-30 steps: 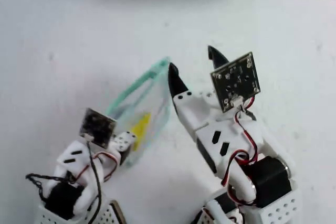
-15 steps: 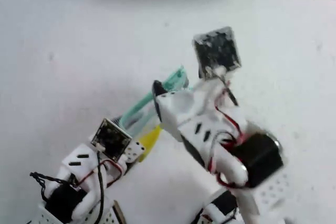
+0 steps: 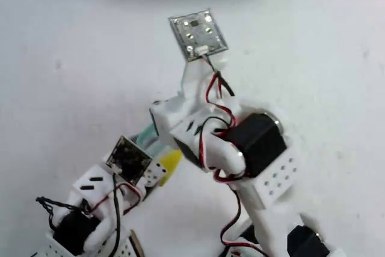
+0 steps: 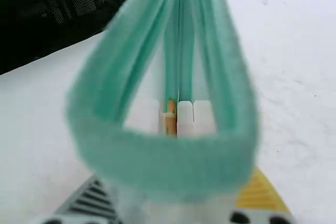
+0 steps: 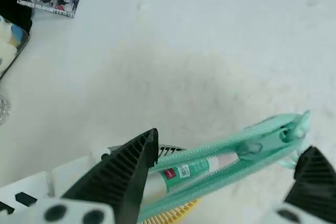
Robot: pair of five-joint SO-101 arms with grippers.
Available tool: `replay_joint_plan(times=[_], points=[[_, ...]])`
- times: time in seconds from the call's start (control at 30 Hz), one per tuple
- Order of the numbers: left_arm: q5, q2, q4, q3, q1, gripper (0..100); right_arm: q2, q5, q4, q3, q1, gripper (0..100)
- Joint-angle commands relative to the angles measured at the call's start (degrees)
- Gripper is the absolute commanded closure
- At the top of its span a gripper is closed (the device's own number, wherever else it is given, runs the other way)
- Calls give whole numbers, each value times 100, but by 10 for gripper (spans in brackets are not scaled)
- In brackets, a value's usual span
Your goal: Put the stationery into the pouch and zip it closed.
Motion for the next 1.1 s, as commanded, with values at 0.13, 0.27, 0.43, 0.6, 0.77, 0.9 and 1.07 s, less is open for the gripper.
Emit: replay_joint_plan(times=[0.13, 0.27, 0.43, 0.6, 0.77, 0.9, 1.07], points=[[-18, -4, -97, 18, 48, 805, -224, 9, -48, 870, -57, 615], [-18, -4, -132, 35, 48, 805, -75, 589, 57, 1090, -251, 673], [-9, -4, -123, 0, 57, 801, -84, 1152, 66, 932, -347, 998], [70, -4, 273, -352, 101, 766, -75, 1213, 22, 862, -338, 985], [774, -4, 1108, -1055, 75, 710, -66, 1222, -479, 712, 13, 982], [774, 4, 1231, -1213, 57, 708, -66, 1222, -743, 677, 444, 982], [765, 4, 1231, -1407, 40, 708, 154, 1275, -1103, 668, 971, 982]])
